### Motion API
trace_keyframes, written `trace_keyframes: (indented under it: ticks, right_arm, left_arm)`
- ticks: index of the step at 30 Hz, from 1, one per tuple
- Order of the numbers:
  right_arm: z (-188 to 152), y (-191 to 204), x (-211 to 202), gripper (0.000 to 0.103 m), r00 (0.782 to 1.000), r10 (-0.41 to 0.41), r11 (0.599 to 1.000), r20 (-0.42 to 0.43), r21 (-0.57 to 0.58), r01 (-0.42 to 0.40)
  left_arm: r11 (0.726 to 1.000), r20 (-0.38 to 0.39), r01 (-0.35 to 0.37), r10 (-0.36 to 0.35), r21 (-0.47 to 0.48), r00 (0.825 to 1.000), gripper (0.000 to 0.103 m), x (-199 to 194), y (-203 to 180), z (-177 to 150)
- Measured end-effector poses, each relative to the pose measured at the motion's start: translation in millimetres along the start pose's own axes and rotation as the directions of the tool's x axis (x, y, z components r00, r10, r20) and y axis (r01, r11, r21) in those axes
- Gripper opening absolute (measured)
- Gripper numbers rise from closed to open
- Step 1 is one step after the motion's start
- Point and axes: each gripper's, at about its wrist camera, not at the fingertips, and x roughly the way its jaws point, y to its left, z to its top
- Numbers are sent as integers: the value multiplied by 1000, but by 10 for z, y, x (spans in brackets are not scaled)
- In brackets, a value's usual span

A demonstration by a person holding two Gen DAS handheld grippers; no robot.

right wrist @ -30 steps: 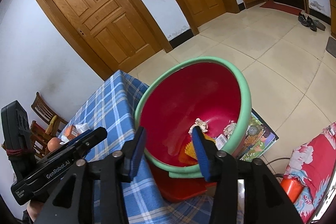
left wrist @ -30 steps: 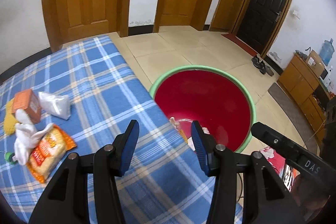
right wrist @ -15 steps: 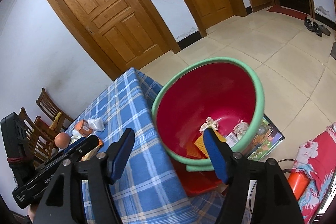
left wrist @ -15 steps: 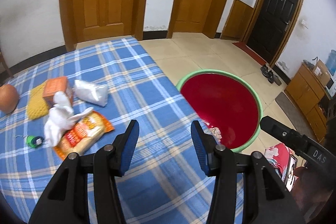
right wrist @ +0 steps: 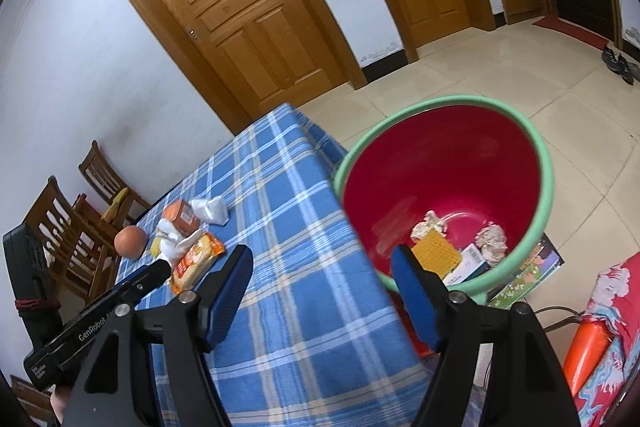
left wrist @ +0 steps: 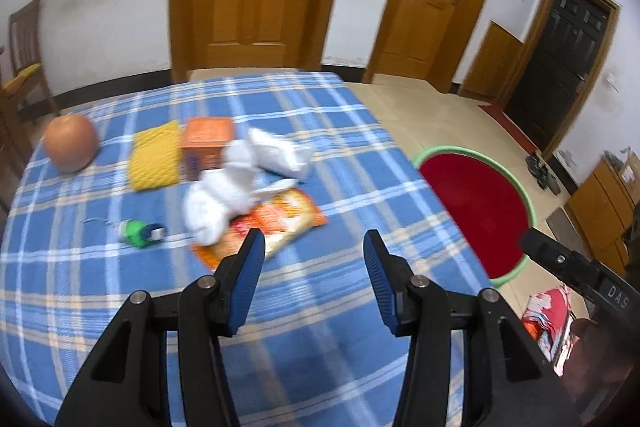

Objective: Collect trash
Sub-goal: 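Move both grippers back over the table toward the white cloth and green toy, then grasp the green toy bottle with the left gripper while the right gripper grasps the white cloth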

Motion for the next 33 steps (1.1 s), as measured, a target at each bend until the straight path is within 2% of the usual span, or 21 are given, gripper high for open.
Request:
trace_keyframes:
  ticks: [12,17,24,33]
  right_arm:
    - [-69,379,276,74,997,31,998,-65,-51,-34]
    - [-105,540,389,74,995,37,996,-88,-80,-44]
    - [-150,693,533,74,991,40,993,-124,-110,-54]
    - [-133,771,641,74,989,36,990,-146,-129,-56]
  left_arm:
    - [989,10,-105,107,-100,994,51,-115,671,-60]
    - [980,-16,-160,160,-118,987,51,-50,884,-104]
    - [974,-49,-177,172,-145,984,51,185,1055,-130]
    - [966,-57,-193,185,-174,981,51,409,1161,-4]
